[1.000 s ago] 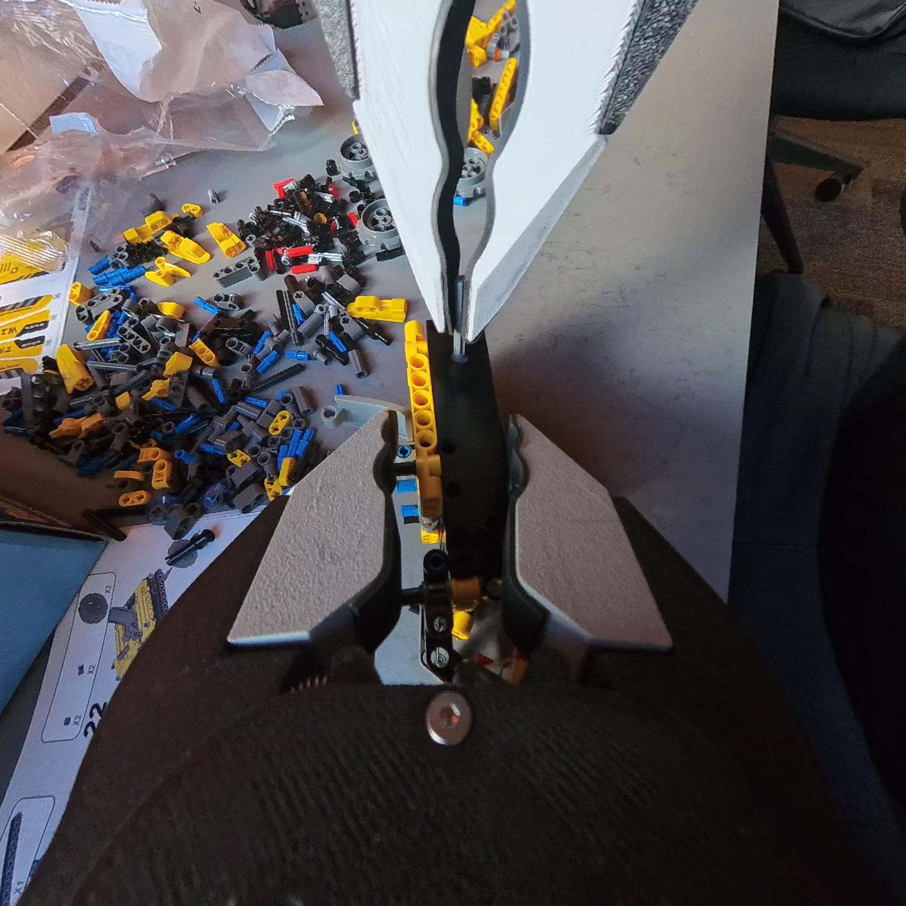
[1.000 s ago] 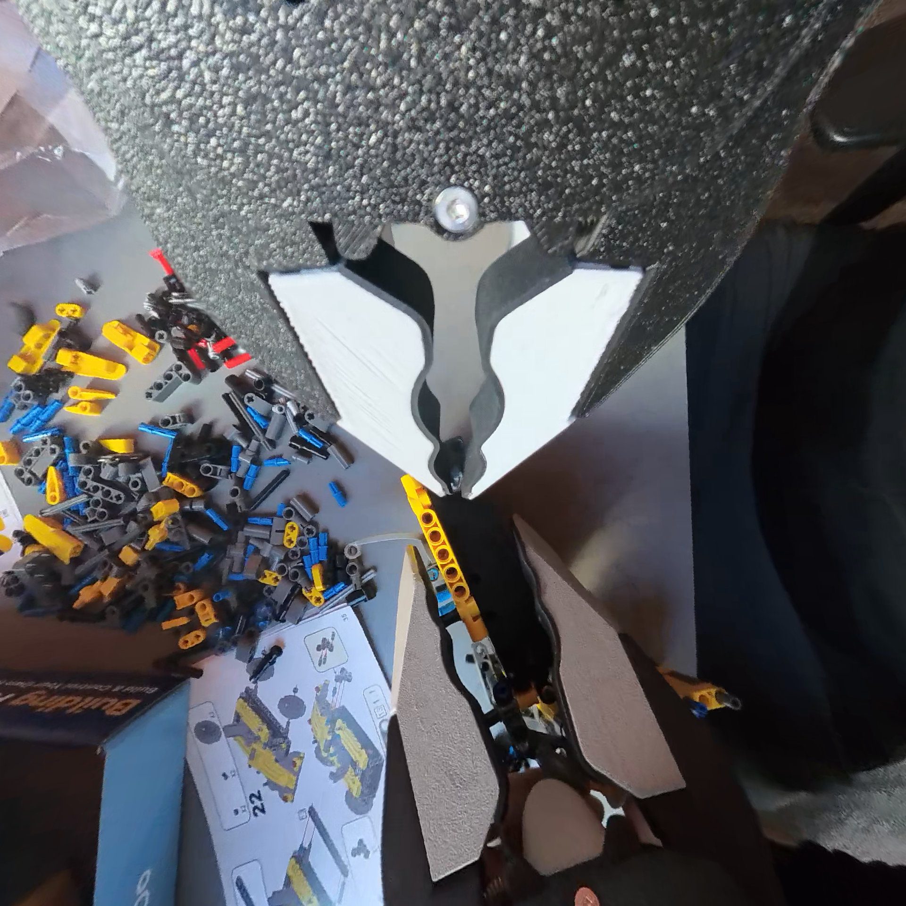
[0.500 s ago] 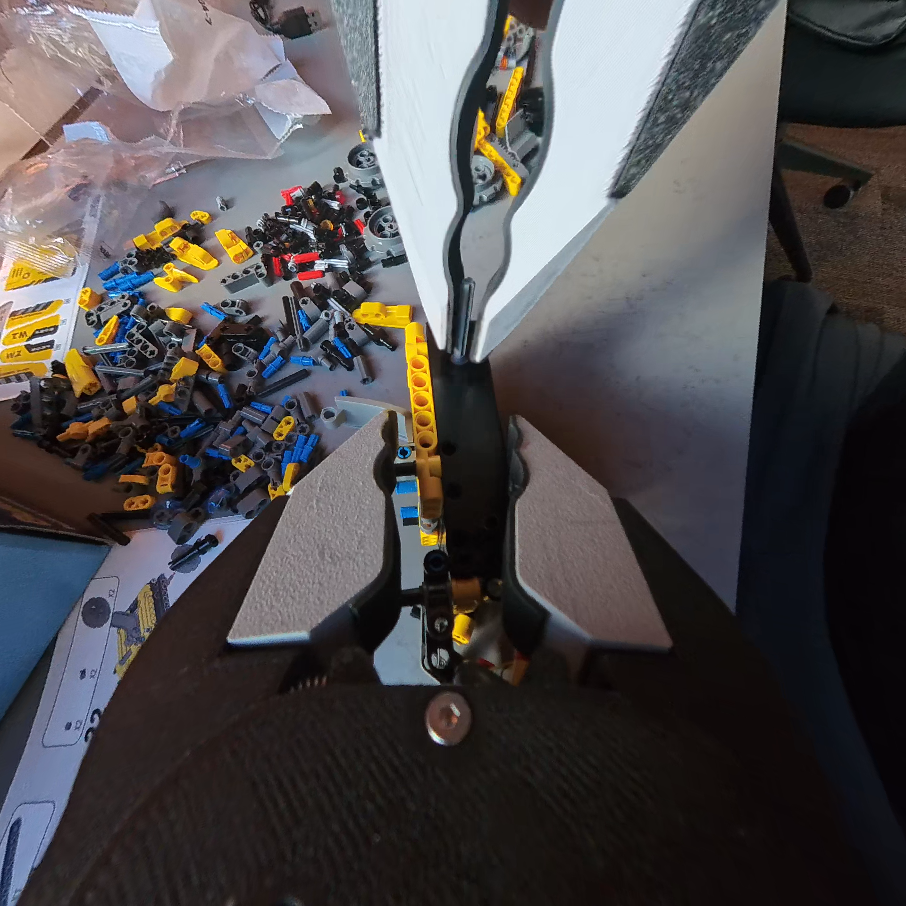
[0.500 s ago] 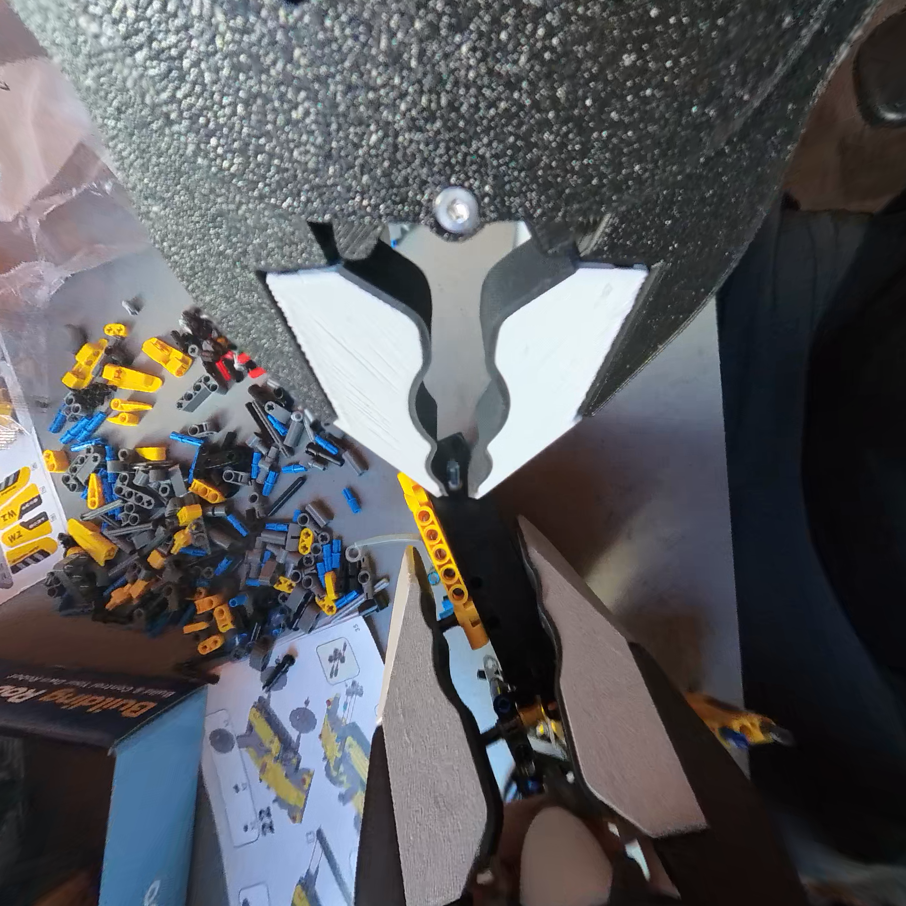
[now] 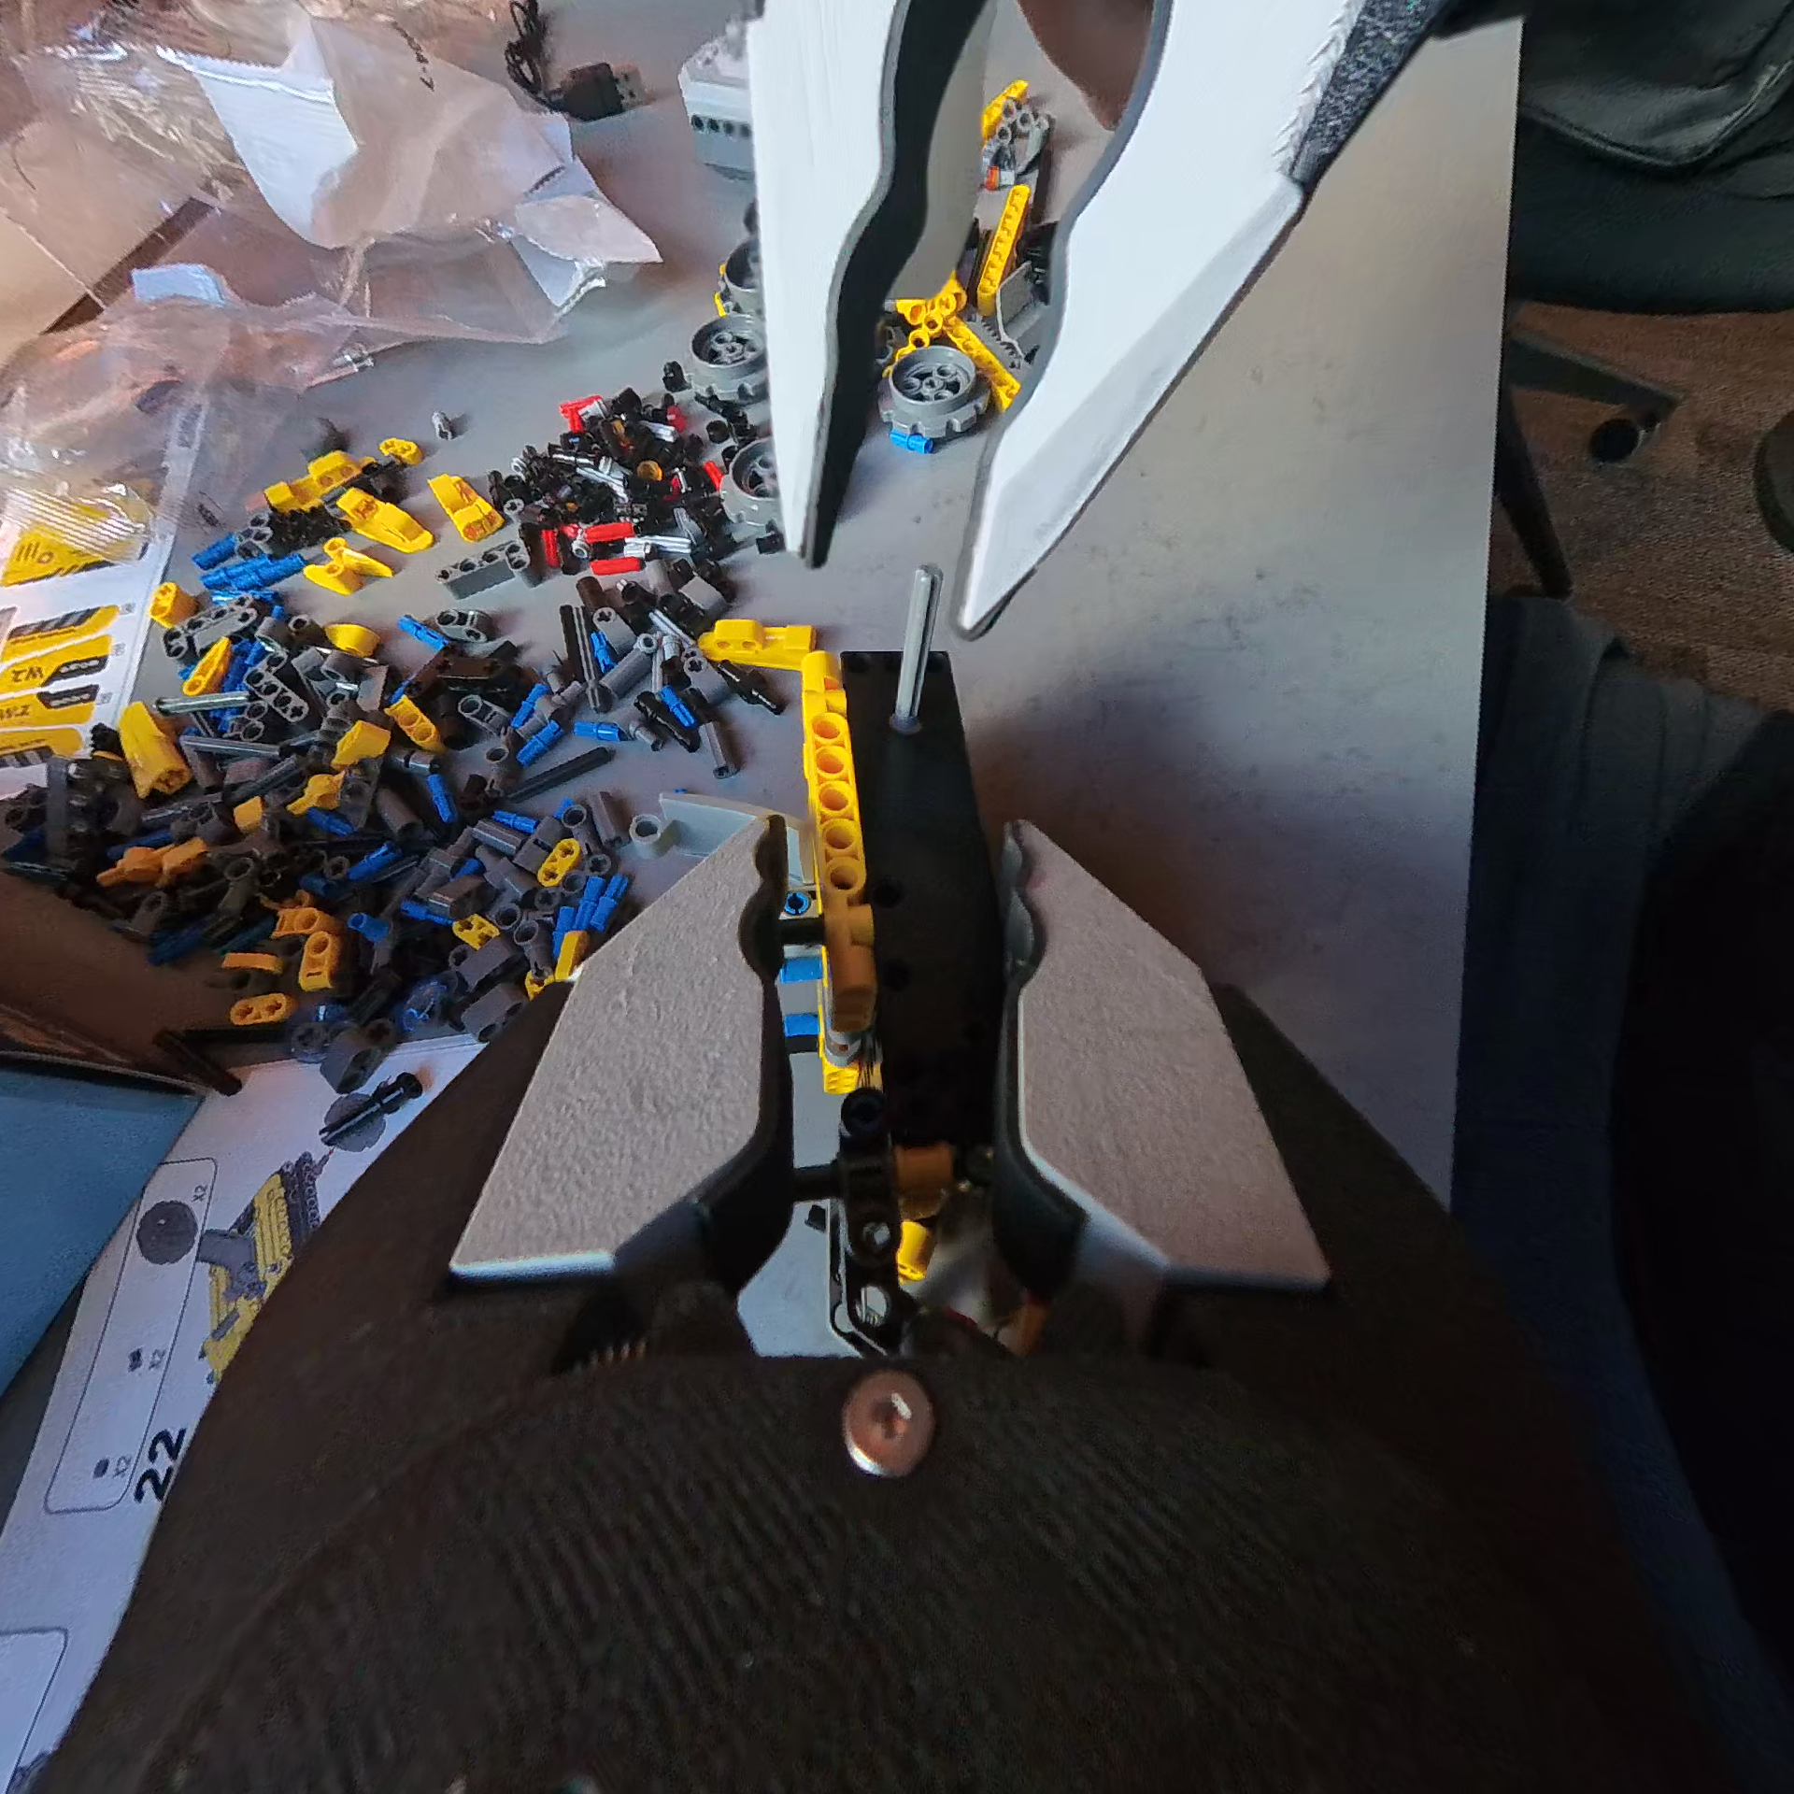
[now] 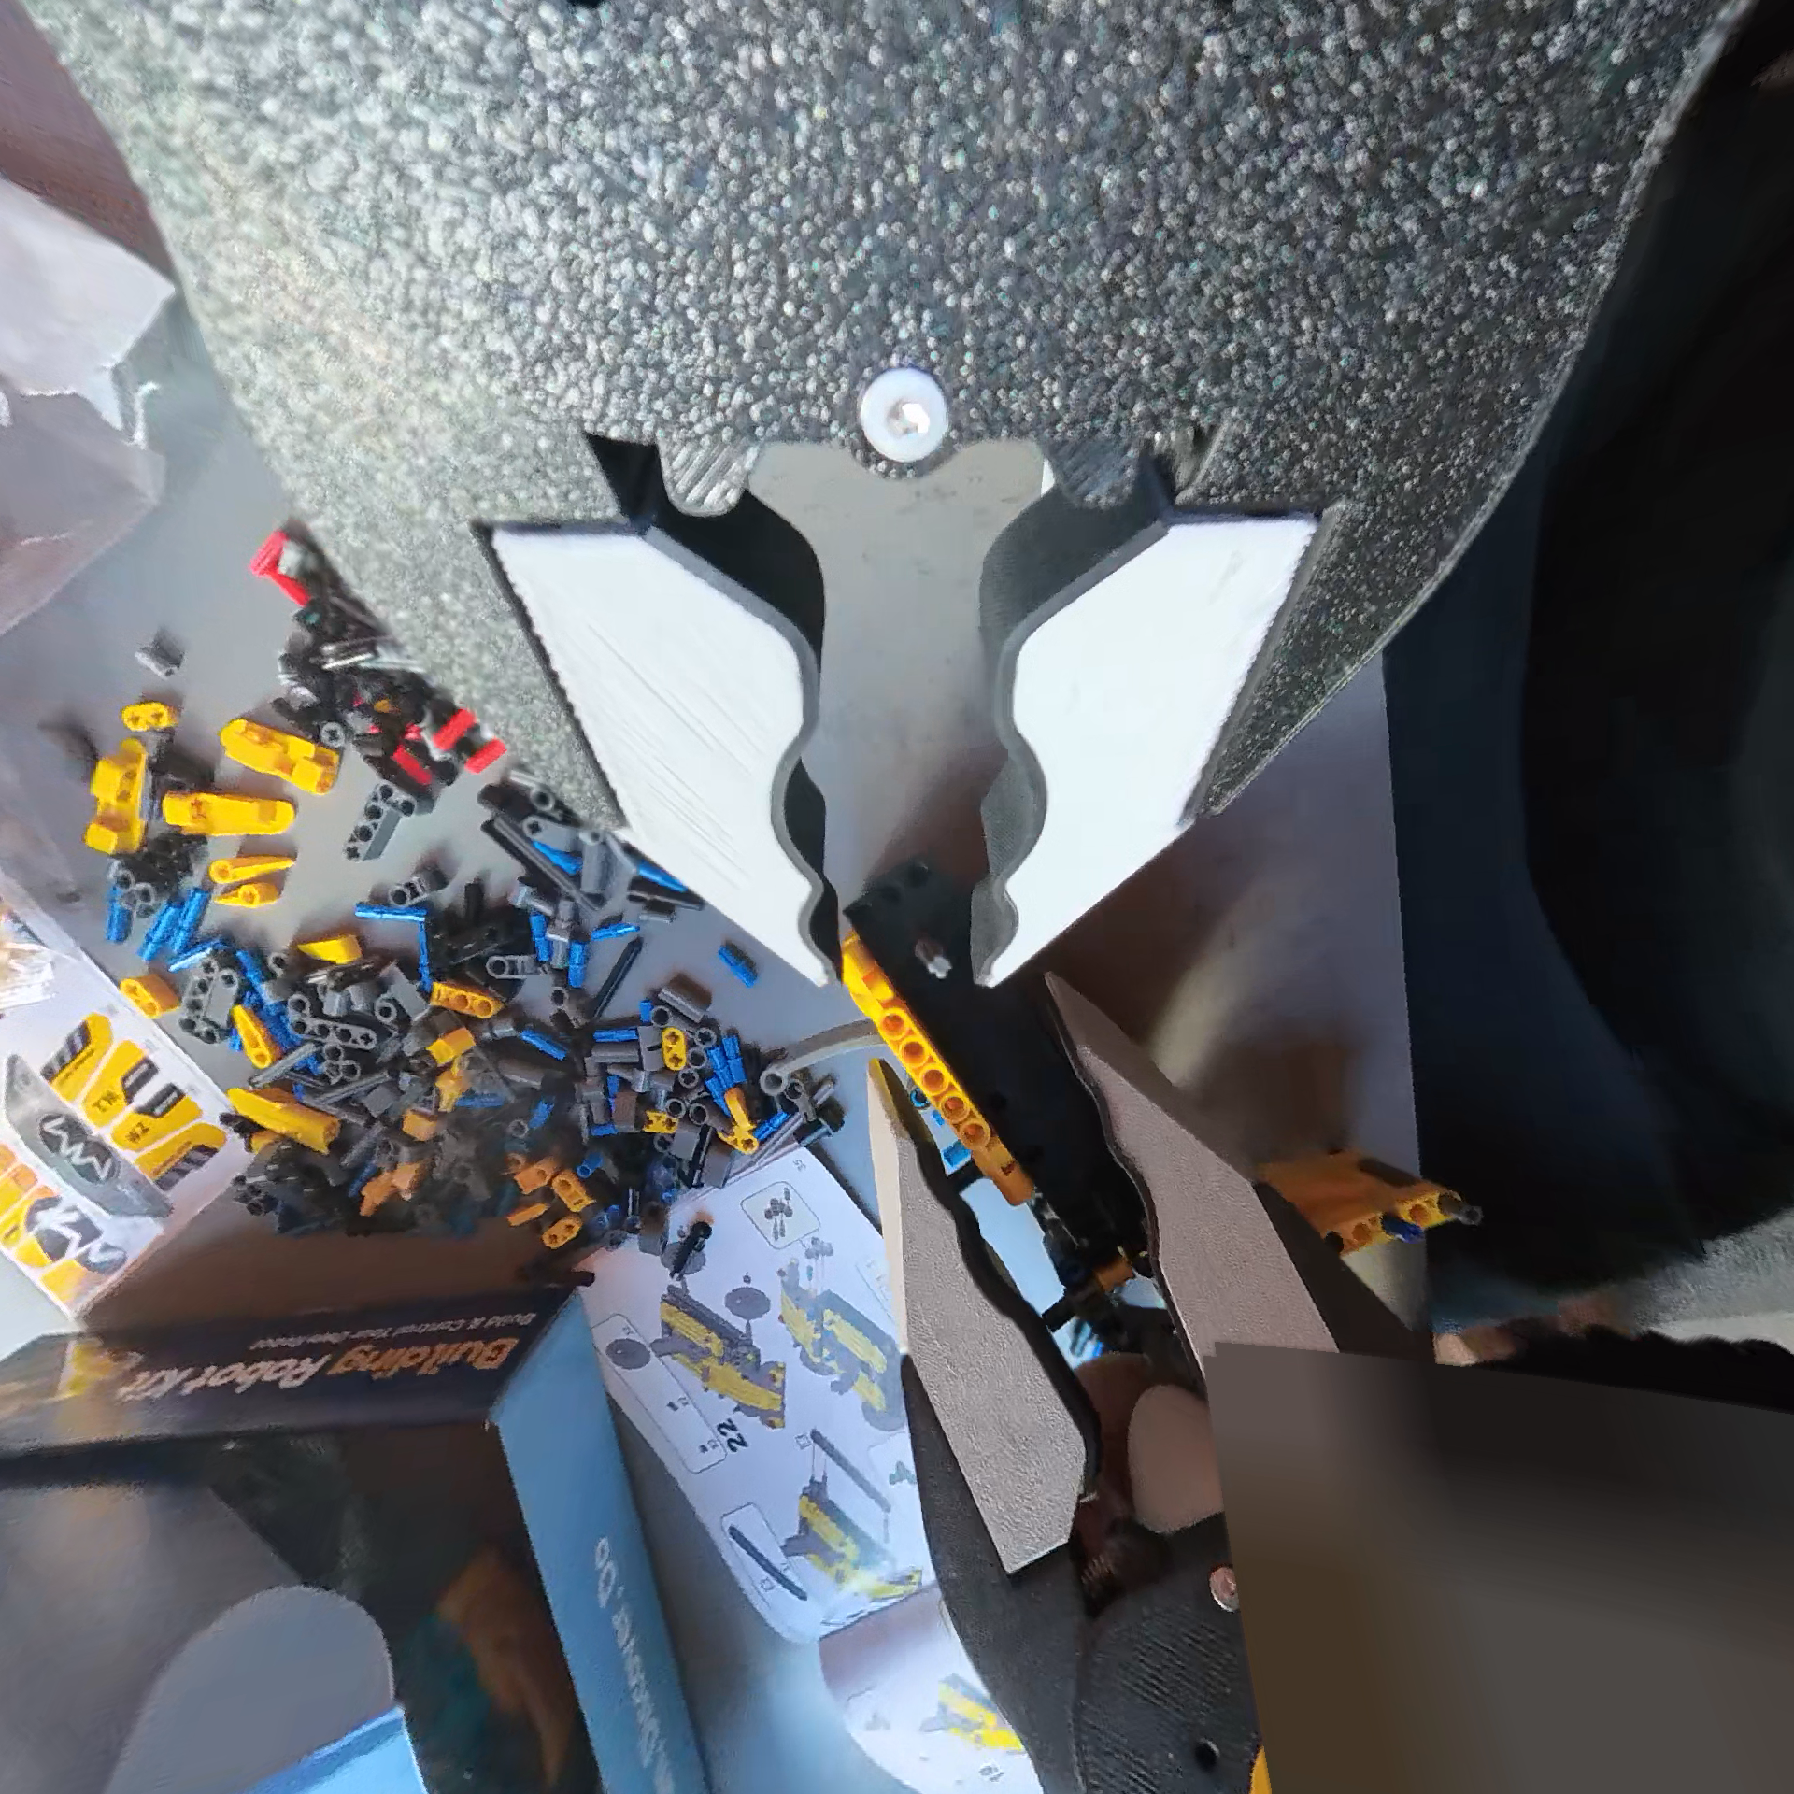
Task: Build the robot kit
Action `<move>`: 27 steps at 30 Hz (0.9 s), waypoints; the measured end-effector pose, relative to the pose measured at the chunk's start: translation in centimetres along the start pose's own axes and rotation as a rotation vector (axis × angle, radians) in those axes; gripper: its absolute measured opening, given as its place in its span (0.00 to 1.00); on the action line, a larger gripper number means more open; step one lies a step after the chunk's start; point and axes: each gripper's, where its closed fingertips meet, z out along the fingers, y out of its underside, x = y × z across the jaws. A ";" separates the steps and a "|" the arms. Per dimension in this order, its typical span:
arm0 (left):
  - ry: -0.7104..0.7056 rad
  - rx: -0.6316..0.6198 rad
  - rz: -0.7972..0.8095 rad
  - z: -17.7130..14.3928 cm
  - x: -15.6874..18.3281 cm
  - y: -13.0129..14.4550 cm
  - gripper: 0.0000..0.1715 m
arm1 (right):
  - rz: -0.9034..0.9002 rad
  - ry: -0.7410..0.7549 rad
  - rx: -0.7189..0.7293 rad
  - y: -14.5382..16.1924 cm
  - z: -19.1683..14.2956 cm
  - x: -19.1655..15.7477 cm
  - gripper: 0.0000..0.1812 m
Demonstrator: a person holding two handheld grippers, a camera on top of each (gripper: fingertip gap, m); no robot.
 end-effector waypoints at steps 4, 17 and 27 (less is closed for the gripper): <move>-0.006 0.006 0.000 0.1 -0.1 -0.1 0.24 | 0.040 0.014 0.043 0.4 -0.4 0.0 0.16; -0.031 0.145 -0.070 -0.7 -0.9 -1.3 0.27 | 0.154 0.140 0.397 -0.5 -1.8 1.8 0.24; -0.071 0.275 -0.100 -2.7 -1.8 -2.8 0.30 | 0.274 0.112 0.373 -1.0 1.3 1.9 0.27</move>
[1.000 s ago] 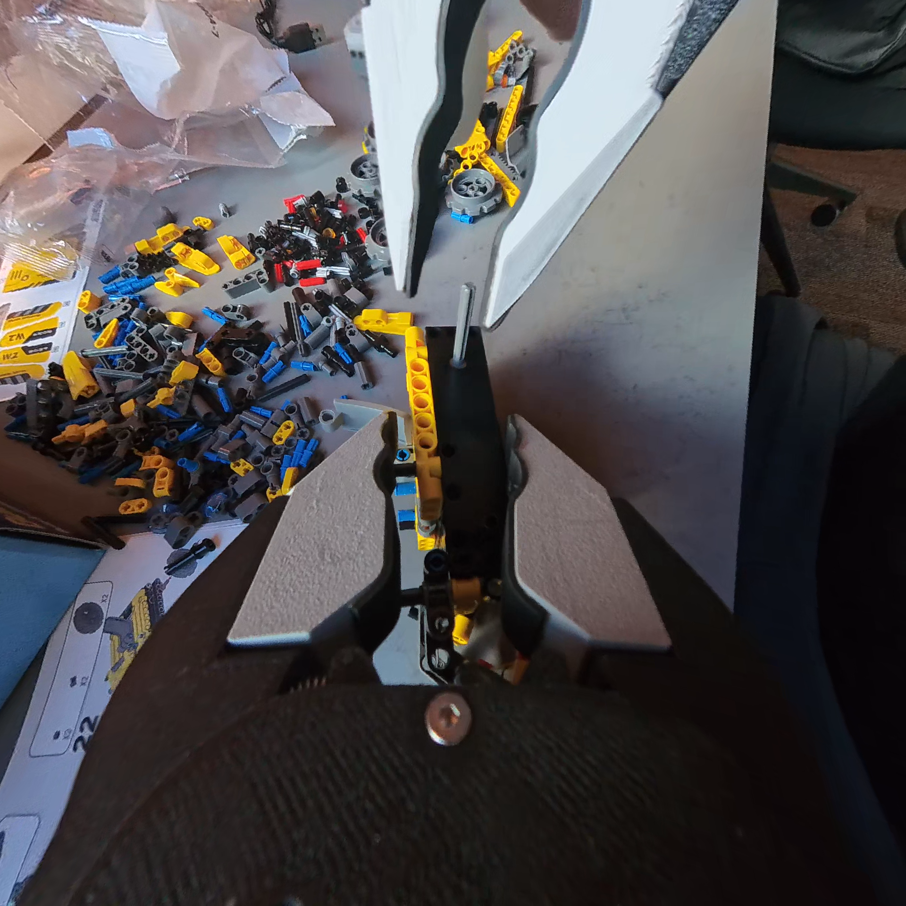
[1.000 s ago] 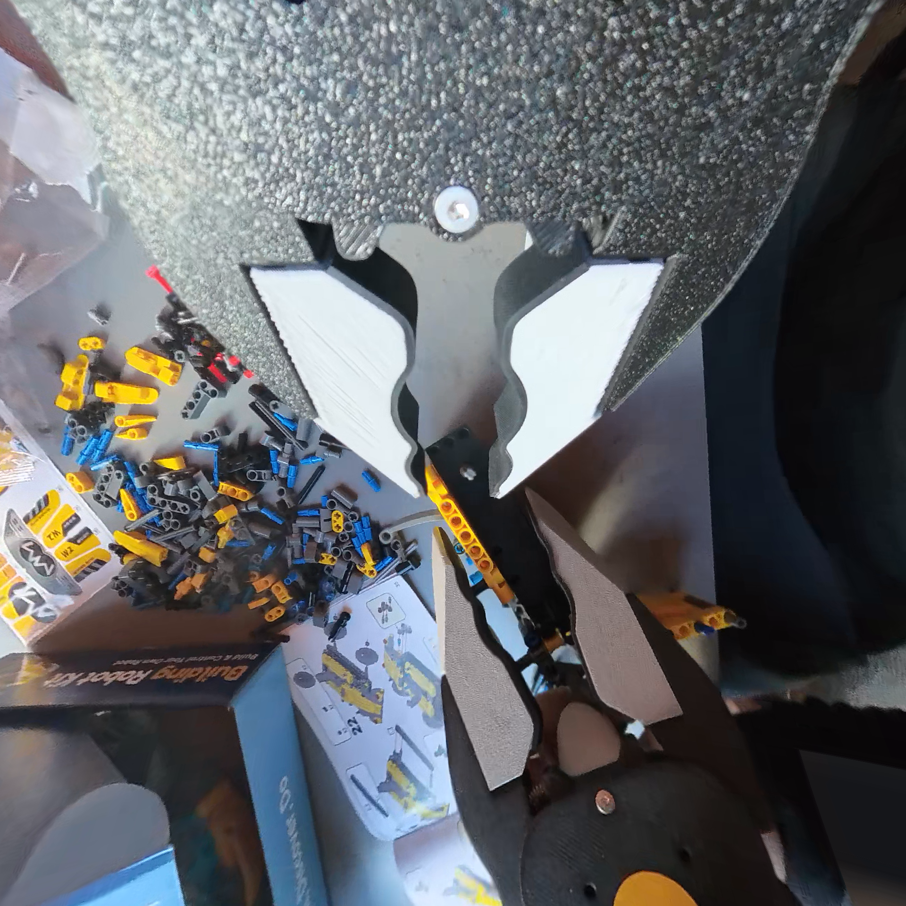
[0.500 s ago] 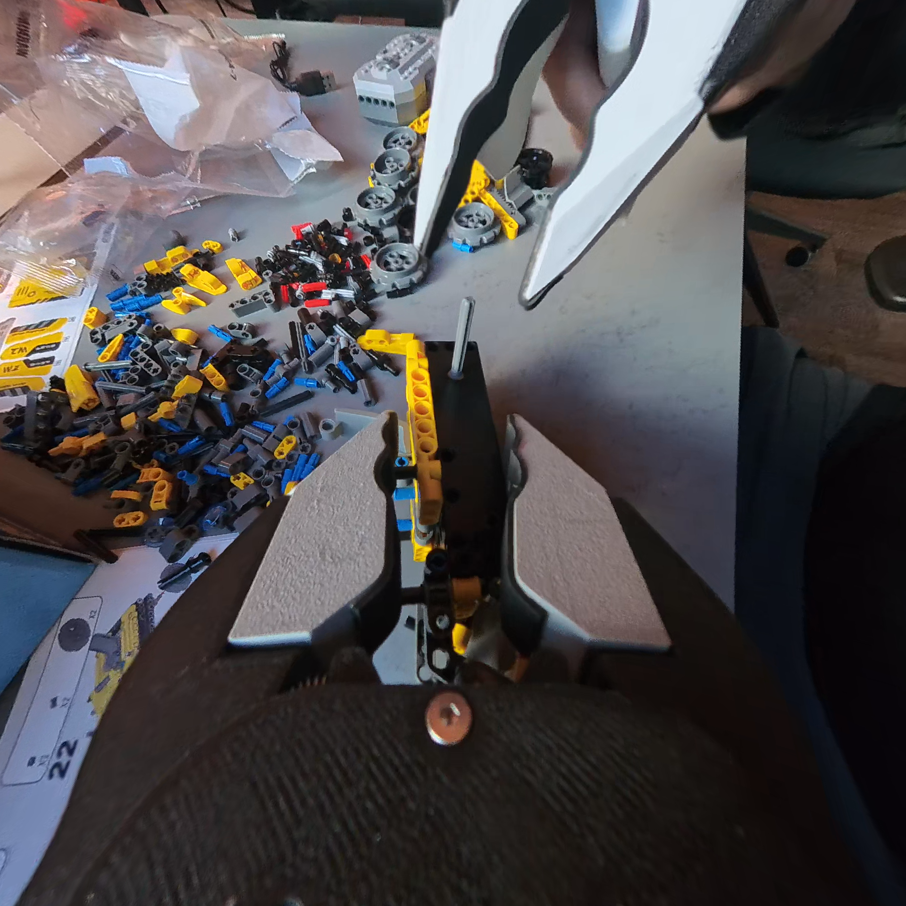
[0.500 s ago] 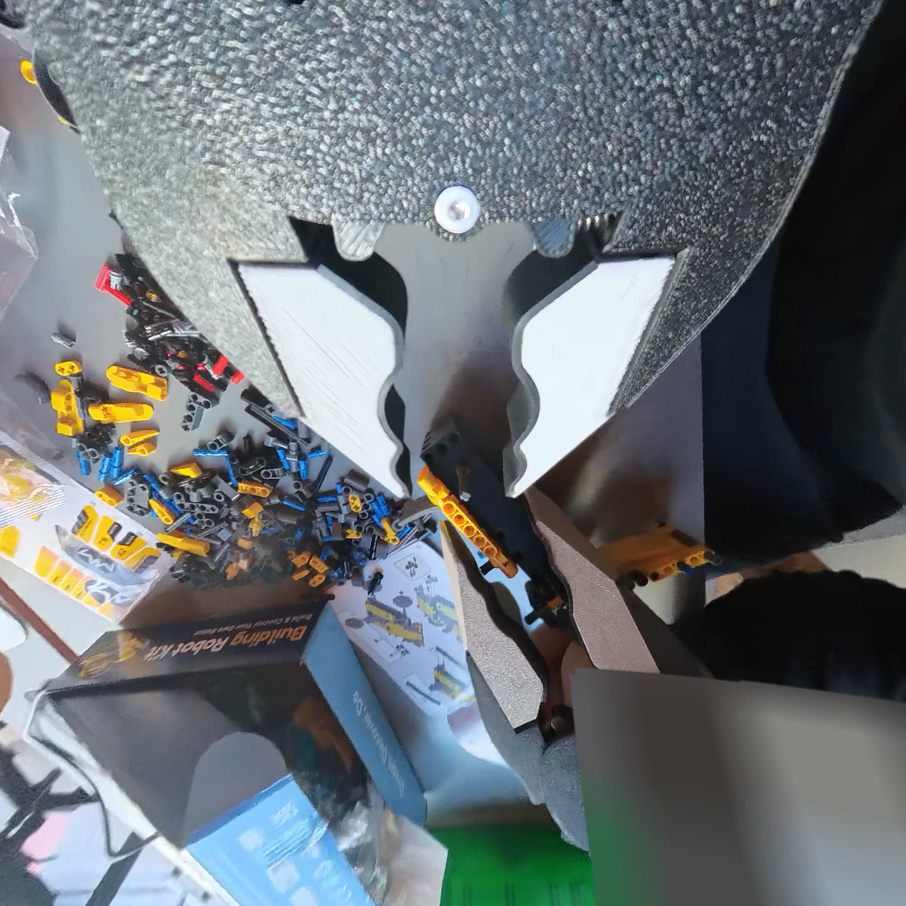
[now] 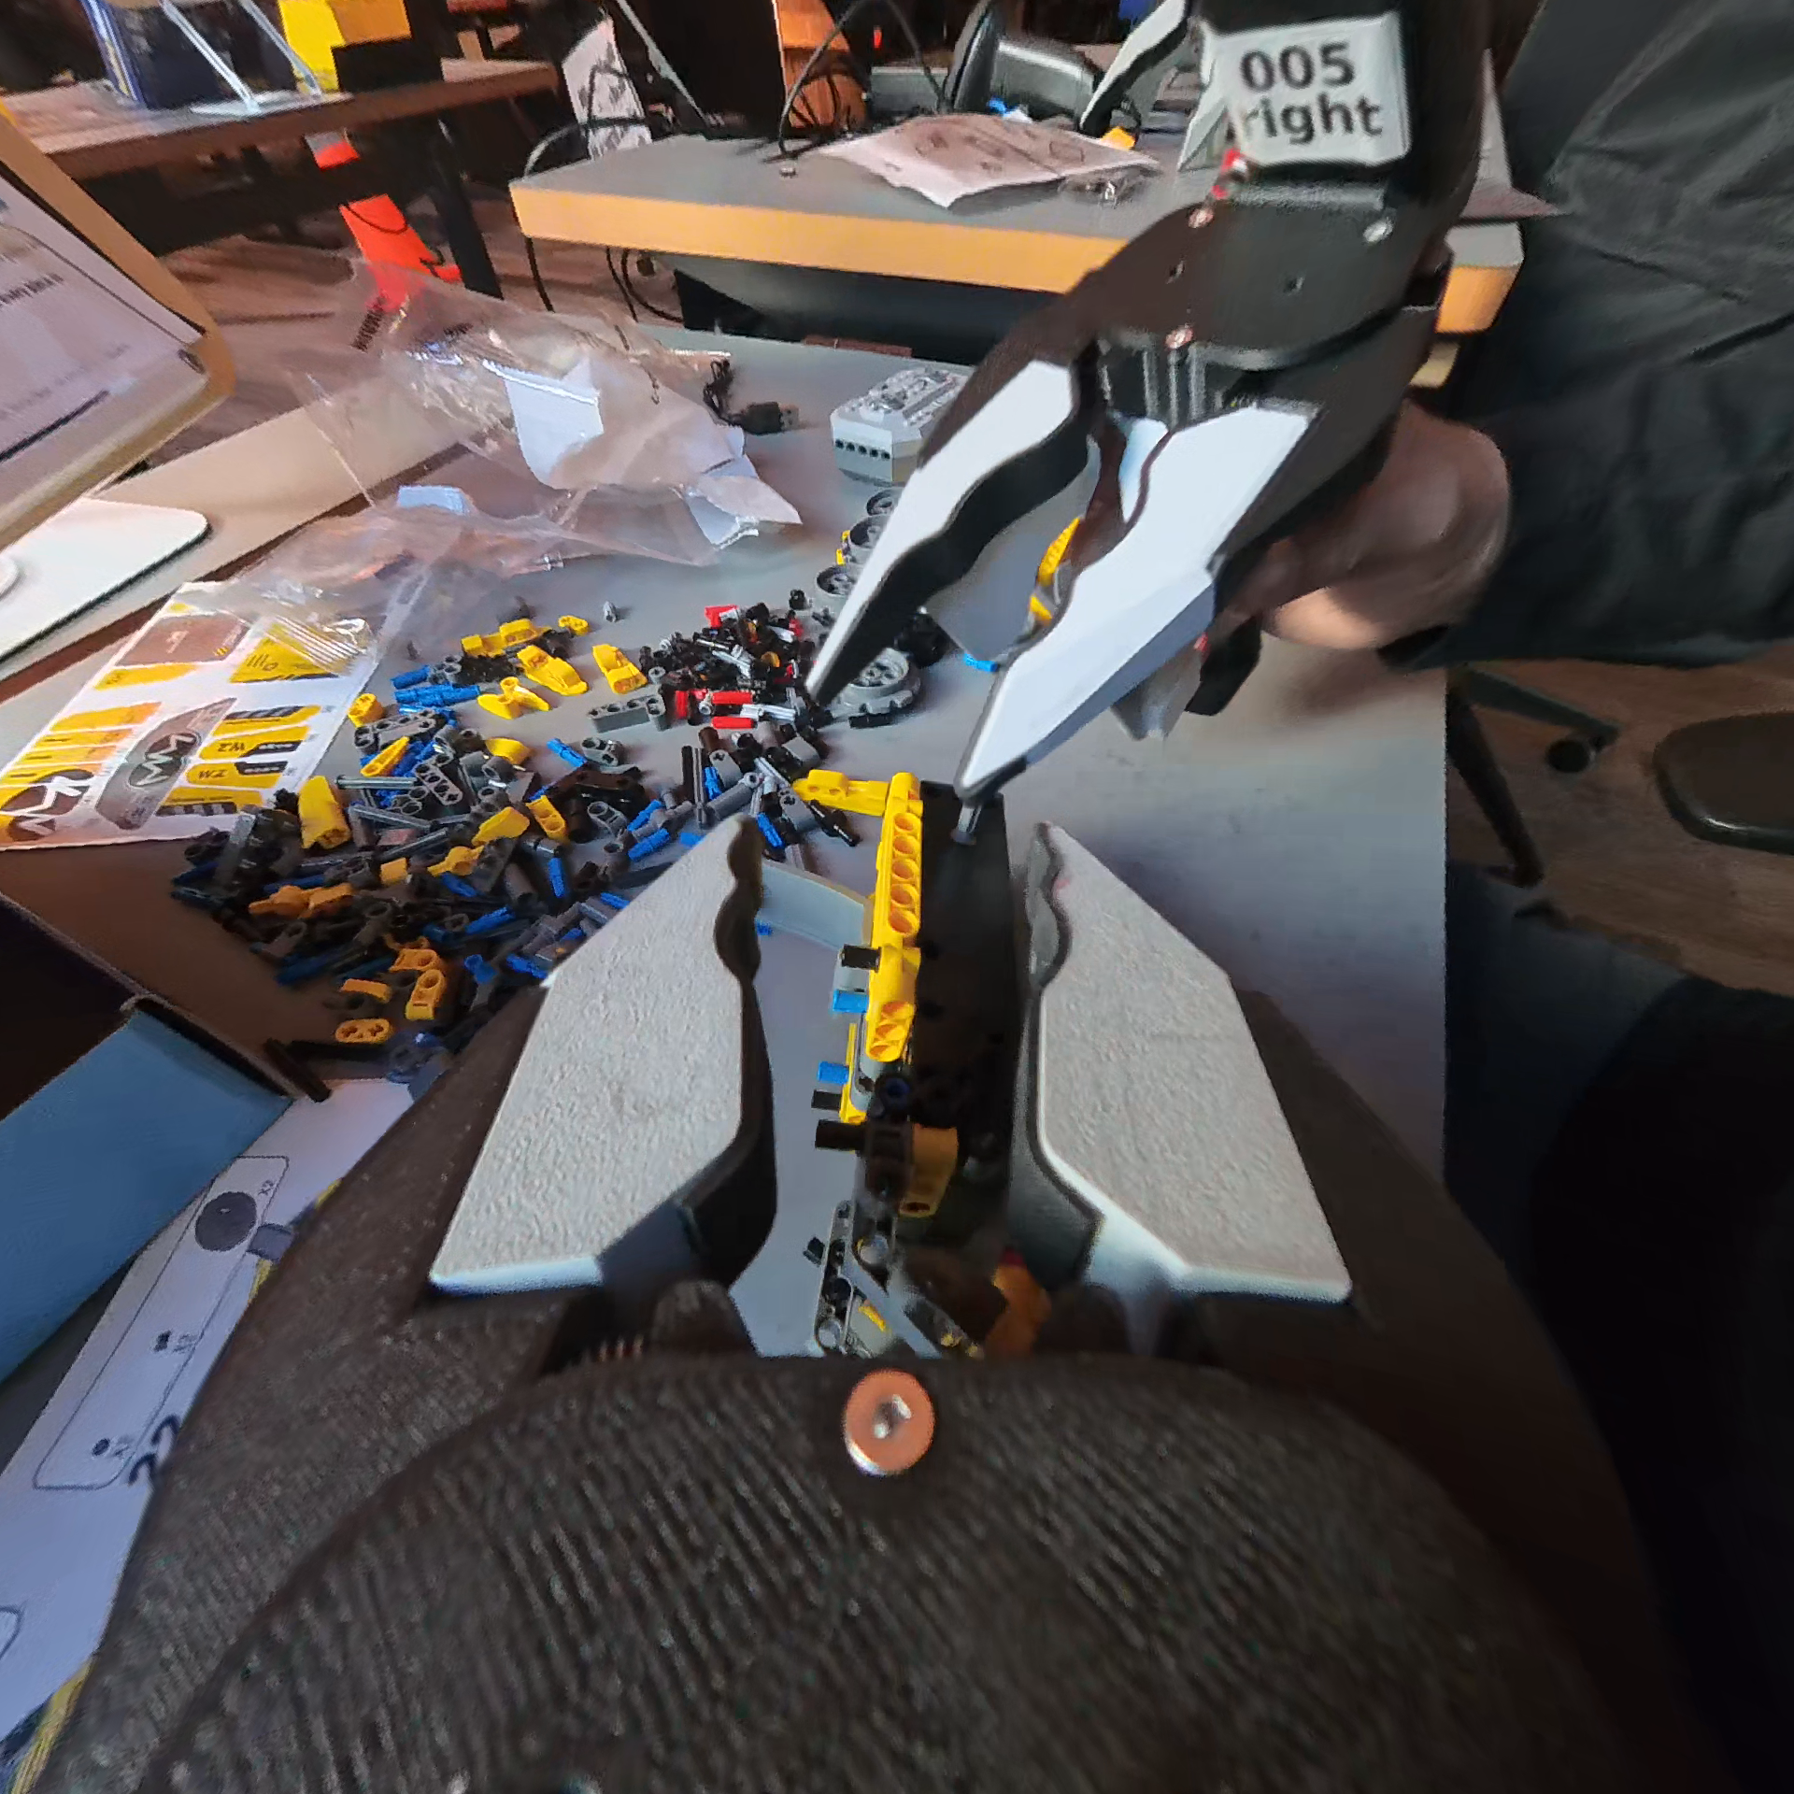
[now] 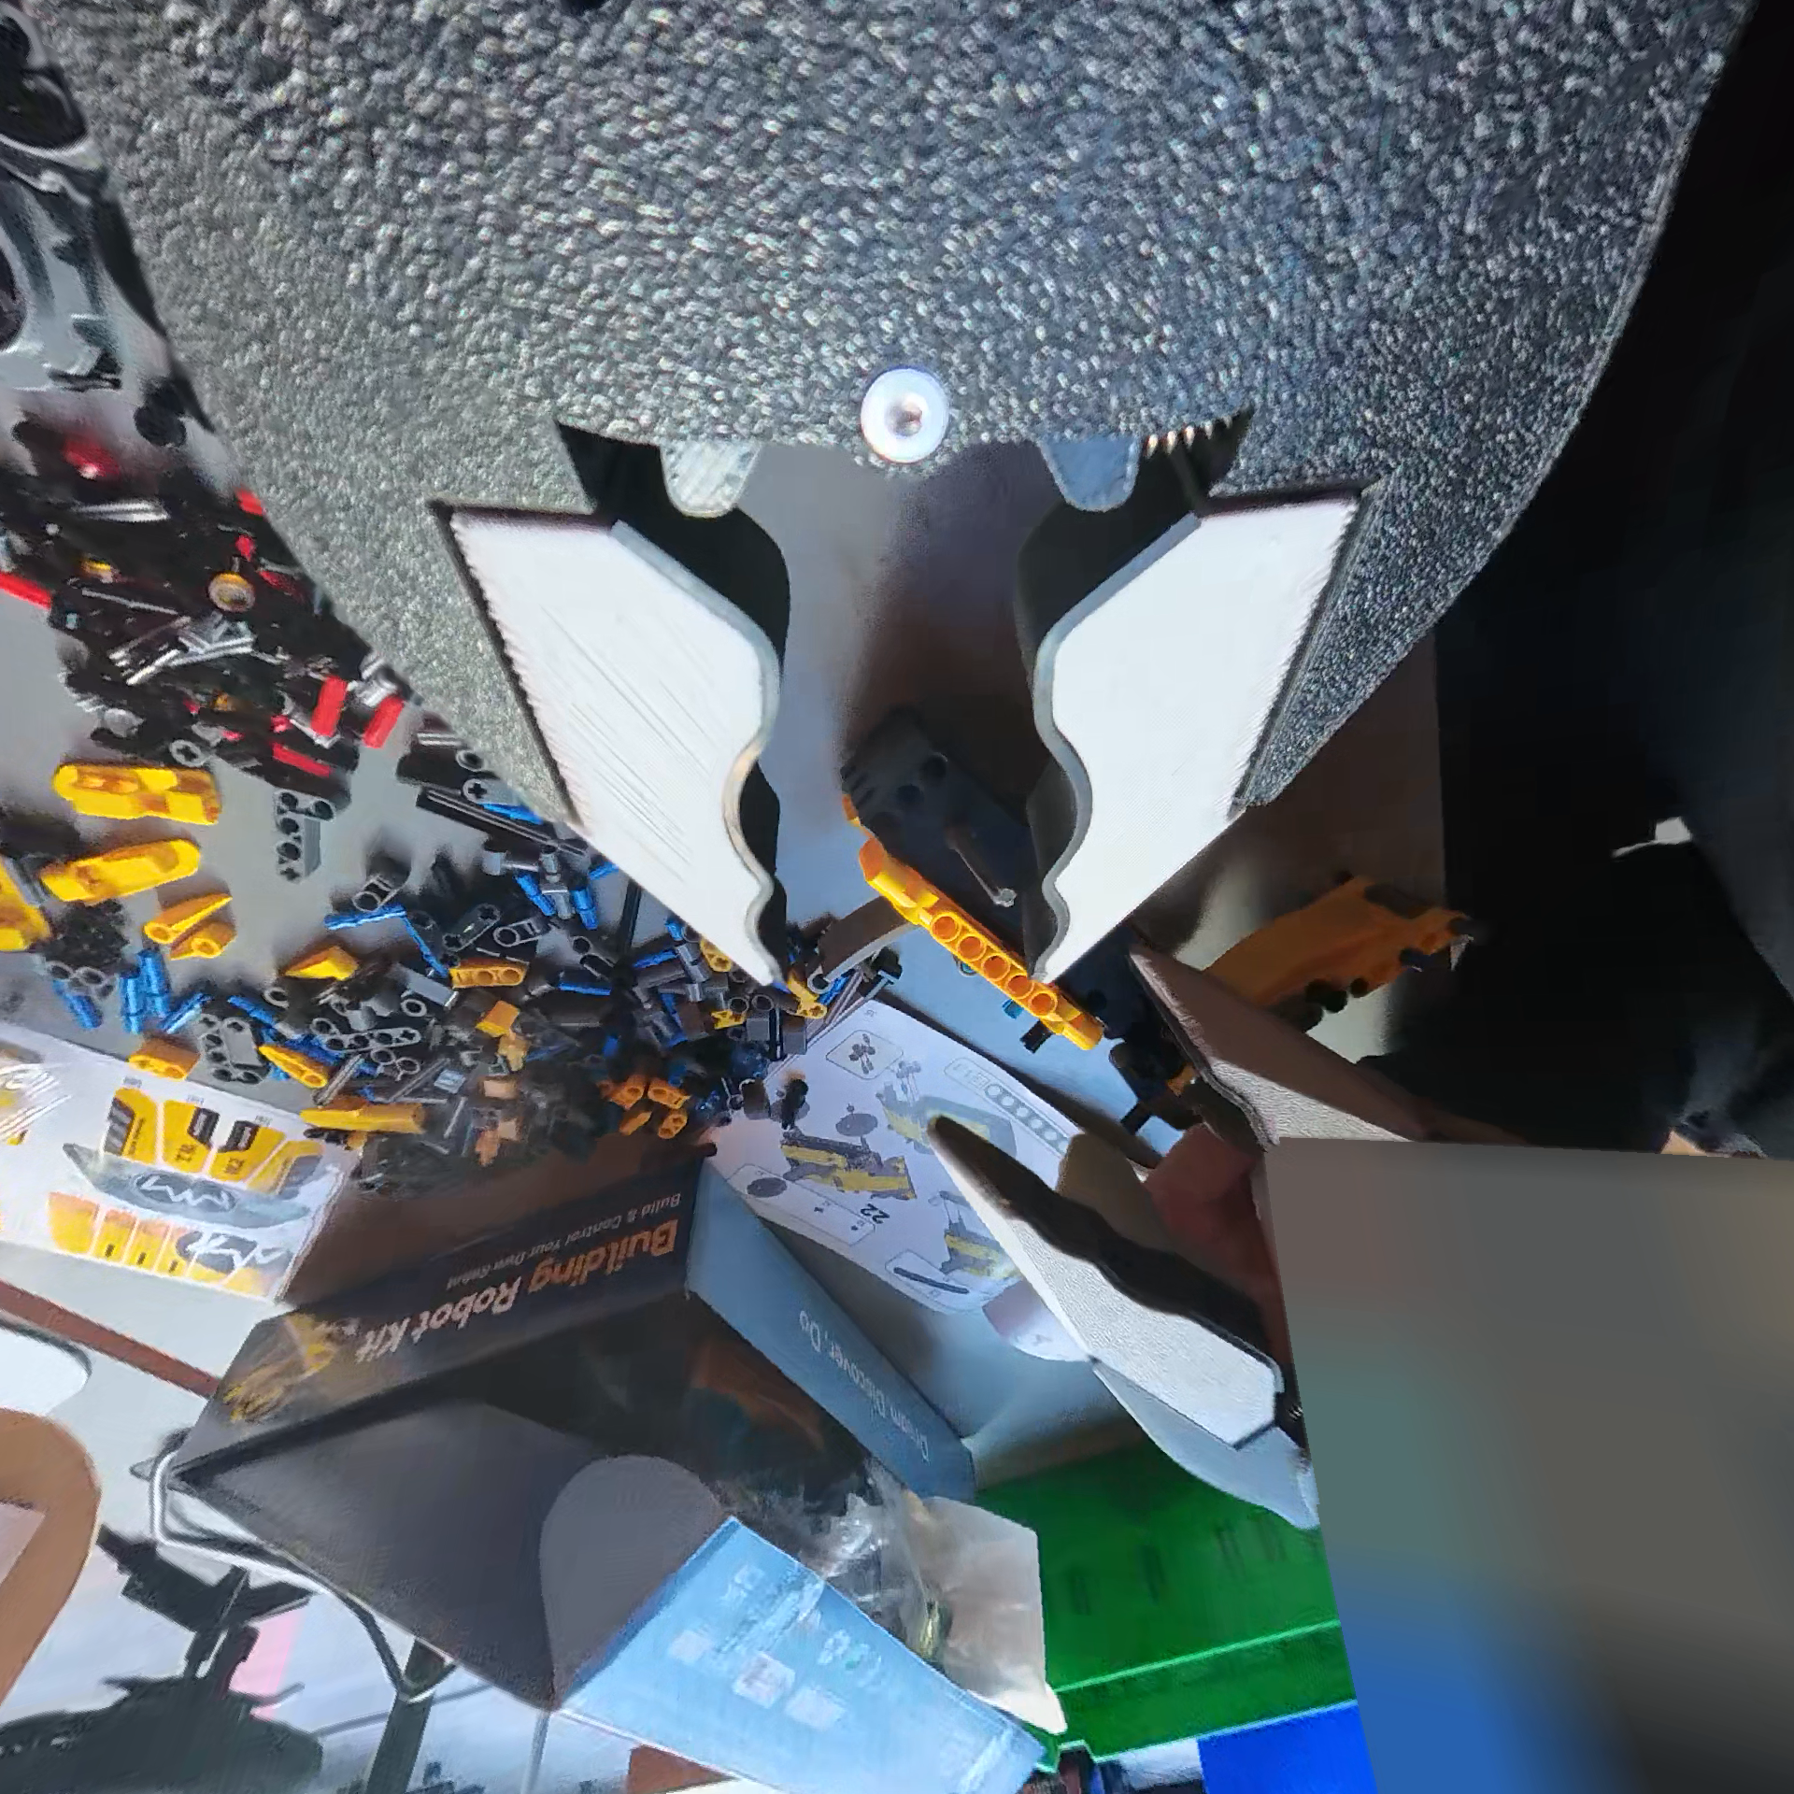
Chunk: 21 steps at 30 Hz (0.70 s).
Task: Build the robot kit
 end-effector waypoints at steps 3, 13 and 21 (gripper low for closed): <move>-0.019 0.018 -0.001 -0.3 -0.4 -0.2 0.31 | 0.035 0.010 0.024 -0.1 0.2 0.1 0.29; -0.027 0.094 -0.050 -1.2 -1.0 -1.3 0.33 | 0.095 0.027 0.080 -0.3 0.6 0.5 0.33; -0.079 0.169 -0.117 -2.3 -2.6 -2.2 0.32 | 0.108 0.044 0.102 0.1 0.0 0.6 0.33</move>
